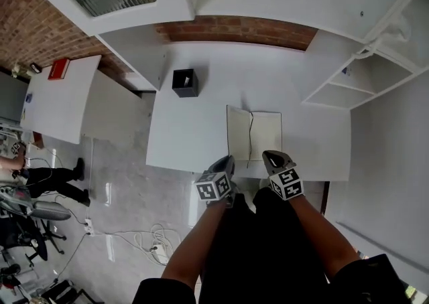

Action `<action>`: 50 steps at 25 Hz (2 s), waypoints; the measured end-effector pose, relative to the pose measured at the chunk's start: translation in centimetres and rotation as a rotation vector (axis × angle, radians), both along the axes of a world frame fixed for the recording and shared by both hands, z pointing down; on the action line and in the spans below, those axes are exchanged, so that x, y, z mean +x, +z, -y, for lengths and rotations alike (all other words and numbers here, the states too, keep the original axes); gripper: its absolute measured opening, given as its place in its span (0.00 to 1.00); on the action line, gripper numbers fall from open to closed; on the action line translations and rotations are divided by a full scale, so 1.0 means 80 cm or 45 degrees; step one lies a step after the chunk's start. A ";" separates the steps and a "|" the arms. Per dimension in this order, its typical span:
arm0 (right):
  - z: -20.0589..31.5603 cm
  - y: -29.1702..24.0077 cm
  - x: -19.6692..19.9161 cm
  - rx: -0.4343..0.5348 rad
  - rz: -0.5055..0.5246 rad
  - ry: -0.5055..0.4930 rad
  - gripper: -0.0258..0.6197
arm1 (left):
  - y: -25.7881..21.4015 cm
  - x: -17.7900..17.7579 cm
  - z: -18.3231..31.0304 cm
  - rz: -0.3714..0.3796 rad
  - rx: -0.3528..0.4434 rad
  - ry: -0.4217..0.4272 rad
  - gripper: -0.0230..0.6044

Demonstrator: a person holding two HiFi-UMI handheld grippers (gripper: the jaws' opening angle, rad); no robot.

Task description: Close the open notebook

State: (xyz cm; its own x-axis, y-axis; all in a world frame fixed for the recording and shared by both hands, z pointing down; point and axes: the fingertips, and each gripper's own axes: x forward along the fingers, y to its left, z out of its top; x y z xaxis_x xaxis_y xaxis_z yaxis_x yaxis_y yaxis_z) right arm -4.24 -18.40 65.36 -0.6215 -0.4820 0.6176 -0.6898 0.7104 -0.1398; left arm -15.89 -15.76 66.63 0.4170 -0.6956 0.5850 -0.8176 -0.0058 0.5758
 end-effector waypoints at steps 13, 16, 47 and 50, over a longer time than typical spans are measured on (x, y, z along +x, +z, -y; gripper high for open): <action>0.027 -0.011 0.084 0.003 0.073 0.092 0.04 | -0.025 0.060 0.003 0.080 0.048 0.010 0.07; 0.031 -0.009 0.099 0.011 0.066 0.083 0.04 | -0.028 0.073 0.005 0.098 0.055 0.024 0.07; 0.033 0.035 0.196 -0.047 0.030 0.058 0.04 | 0.044 0.239 0.023 0.349 -0.113 0.330 0.07; 0.033 0.040 0.202 -0.074 0.043 0.087 0.04 | 0.059 0.248 0.025 0.349 -0.132 0.373 0.07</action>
State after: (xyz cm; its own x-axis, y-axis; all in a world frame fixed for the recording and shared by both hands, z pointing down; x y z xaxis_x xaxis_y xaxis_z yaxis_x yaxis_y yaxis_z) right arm 11.96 -21.04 68.54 -0.6093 -0.4875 0.6253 -0.7305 0.6519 -0.2035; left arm 3.95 -17.78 71.36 0.4076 -0.5022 0.7627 -0.9131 -0.2147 0.3466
